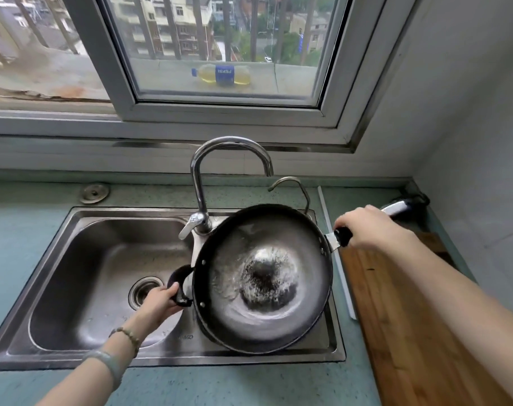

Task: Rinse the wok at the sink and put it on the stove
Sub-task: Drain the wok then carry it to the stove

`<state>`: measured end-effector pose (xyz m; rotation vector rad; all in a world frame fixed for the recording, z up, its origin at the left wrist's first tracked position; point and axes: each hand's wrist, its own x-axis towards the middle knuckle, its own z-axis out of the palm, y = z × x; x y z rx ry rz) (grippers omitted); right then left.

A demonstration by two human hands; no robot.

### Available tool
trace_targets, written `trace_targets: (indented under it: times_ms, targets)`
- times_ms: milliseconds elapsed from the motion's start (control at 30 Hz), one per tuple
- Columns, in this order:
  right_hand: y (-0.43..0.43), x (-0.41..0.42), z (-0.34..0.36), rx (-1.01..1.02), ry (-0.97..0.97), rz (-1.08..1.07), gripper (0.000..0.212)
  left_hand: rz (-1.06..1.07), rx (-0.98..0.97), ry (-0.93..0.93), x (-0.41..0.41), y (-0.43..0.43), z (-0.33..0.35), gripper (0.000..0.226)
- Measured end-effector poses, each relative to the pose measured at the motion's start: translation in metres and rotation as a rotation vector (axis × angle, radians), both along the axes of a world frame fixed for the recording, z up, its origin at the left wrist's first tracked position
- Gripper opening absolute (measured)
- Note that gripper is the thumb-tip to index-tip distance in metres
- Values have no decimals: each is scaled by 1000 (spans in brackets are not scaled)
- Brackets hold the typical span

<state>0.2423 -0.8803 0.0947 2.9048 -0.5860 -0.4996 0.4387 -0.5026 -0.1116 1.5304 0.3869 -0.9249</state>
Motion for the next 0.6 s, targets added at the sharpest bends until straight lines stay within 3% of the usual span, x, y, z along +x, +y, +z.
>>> trace_targets:
  times_ms: [167,267,367,467,600]
  targets:
    - [-8,-37,-44,-21,-106,-61,35,-10,41,-260,-5,-8,45,19]
    - [-5,-54,-82,151,-139,-184,40,-77,87,-471,7,-9,73,12]
    - [8,-66,-113,382,-123,-327,43,-163,110,-605,22,-10,100,20]
    - [15,-70,-126,535,-57,-403,46,-216,186,-644,31,-10,111,25]
    - [9,-61,-110,579,45,-379,53,-227,213,-543,36,-5,103,30]
